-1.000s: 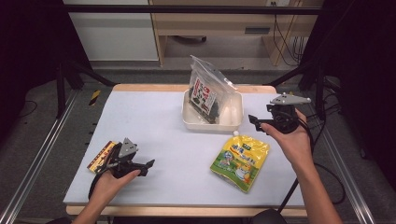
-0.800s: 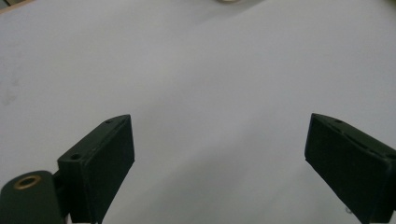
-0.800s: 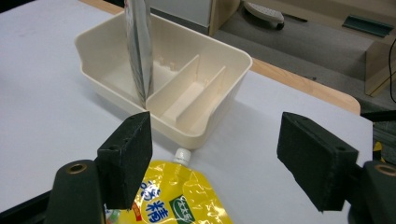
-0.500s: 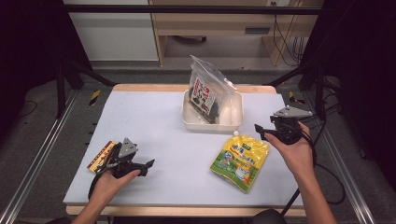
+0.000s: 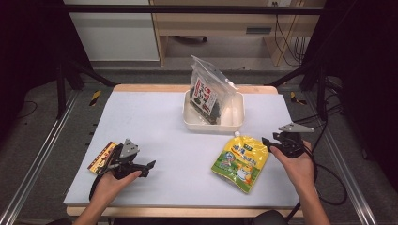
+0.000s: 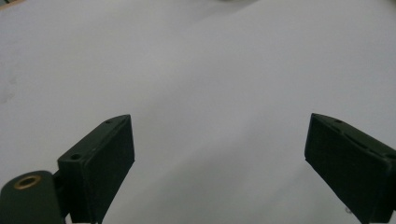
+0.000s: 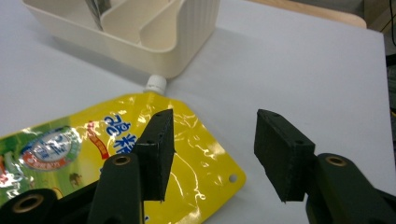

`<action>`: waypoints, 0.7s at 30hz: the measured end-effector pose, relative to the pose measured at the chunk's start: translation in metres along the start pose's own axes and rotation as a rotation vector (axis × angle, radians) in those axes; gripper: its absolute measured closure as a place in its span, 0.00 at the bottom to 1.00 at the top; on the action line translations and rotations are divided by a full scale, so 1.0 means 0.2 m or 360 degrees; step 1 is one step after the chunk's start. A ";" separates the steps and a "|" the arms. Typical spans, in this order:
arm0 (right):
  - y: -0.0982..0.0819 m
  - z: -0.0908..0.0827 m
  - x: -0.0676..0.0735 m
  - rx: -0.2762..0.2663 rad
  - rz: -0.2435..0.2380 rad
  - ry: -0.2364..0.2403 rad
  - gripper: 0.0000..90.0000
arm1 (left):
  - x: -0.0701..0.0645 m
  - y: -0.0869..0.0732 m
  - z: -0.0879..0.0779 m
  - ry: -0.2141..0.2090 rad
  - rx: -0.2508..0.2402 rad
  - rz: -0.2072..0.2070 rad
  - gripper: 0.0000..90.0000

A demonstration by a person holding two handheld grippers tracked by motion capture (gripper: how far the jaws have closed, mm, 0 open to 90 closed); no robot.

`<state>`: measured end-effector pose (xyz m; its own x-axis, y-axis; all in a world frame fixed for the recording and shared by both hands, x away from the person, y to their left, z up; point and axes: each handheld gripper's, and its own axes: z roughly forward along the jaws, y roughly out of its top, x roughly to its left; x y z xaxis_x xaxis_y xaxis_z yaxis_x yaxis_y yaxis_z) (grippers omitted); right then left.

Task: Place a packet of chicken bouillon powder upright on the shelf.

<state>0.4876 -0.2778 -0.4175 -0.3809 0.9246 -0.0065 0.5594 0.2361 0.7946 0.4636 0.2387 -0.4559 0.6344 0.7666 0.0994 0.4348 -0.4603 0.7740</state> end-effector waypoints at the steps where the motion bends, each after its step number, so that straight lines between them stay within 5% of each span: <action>1: -0.01 0.01 -0.01 0.0005 0.0005 0.0007 0.55 | 0.00 0.00 0.00 0.0001 0.0002 0.0001 0.09; 10: -0.12 0.04 -0.05 0.0053 0.0015 -0.0004 0.55 | 0.00 0.00 0.00 0.0006 0.0008 0.0004 0.09; 21: -0.18 0.09 -0.09 0.0115 0.0073 0.0045 0.45 | 0.00 0.00 0.00 0.0003 0.0017 0.0010 0.09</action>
<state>0.4869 -0.2975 -0.4564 -0.3738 0.9263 0.0465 0.6277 0.2157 0.7480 0.4638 0.2385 -0.4570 0.6360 0.7644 0.1057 0.4374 -0.4699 0.7667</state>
